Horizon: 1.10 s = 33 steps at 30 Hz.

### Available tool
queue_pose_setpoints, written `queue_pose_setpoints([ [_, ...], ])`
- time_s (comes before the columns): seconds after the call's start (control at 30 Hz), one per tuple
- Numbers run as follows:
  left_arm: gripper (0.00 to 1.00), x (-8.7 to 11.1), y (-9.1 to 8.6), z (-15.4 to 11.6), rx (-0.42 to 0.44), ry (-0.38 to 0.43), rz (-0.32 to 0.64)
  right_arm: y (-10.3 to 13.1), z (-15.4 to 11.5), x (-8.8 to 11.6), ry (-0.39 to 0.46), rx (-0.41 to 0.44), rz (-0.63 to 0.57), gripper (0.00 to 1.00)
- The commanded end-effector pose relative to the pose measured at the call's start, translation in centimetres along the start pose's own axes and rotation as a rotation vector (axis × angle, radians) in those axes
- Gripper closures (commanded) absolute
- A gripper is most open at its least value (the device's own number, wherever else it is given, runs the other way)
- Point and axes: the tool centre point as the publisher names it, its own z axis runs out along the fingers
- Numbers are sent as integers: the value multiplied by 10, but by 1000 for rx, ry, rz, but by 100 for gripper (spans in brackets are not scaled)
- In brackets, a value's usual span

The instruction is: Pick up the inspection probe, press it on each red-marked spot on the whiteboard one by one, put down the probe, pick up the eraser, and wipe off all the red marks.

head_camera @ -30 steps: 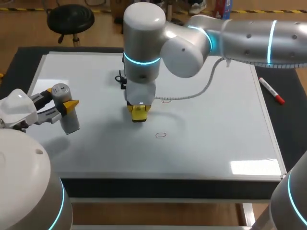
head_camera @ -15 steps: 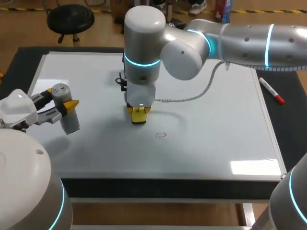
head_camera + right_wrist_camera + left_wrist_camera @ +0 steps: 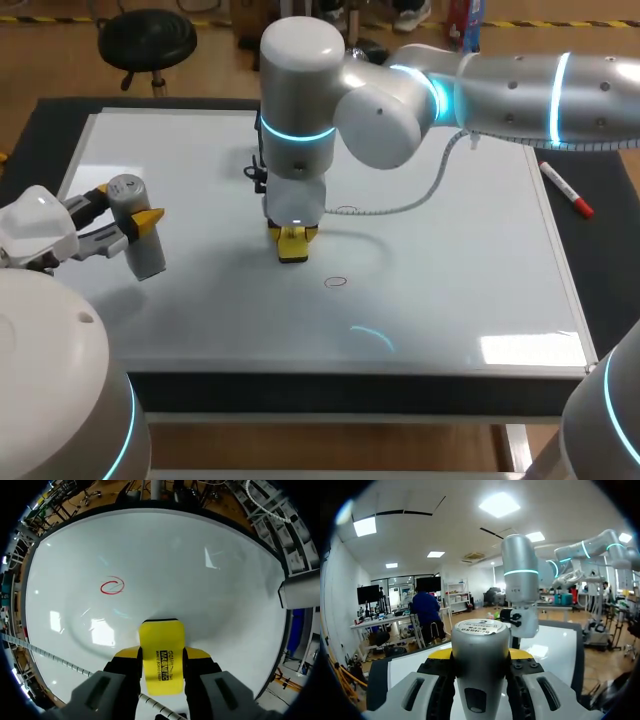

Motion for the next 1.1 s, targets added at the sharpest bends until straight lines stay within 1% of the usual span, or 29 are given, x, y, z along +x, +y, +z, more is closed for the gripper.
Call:
queue_pose_setpoints([
  [0.03, 100, 1, 0, 3, 1, -9, 2, -1, 2, 9, 3, 1, 10, 100],
  [0.37, 100, 1, 0, 3, 1, -9, 2, 0, 4, 32, 16, -4, 59, 100],
  [0.7, 100, 1, 0, 3, 1, -9, 2, 1, 3, 43, 22, -5, 83, 100],
  [0.83, 100, 1, 0, 3, 1, -9, 2, 0, -1, 42, 21, 0, 84, 100],
  [0.93, 100, 1, 0, 3, 1, -9, 2, -2, -11, 36, 11, 28, 76, 100],
  [1.0, 100, 1, 0, 3, 1, -9, 2, -3, -19, 29, 1, 41, 64, 100],
  [1.1, 100, 1, 0, 3, 1, -9, 2, -5, -26, 13, -9, 57, 24, 100],
])
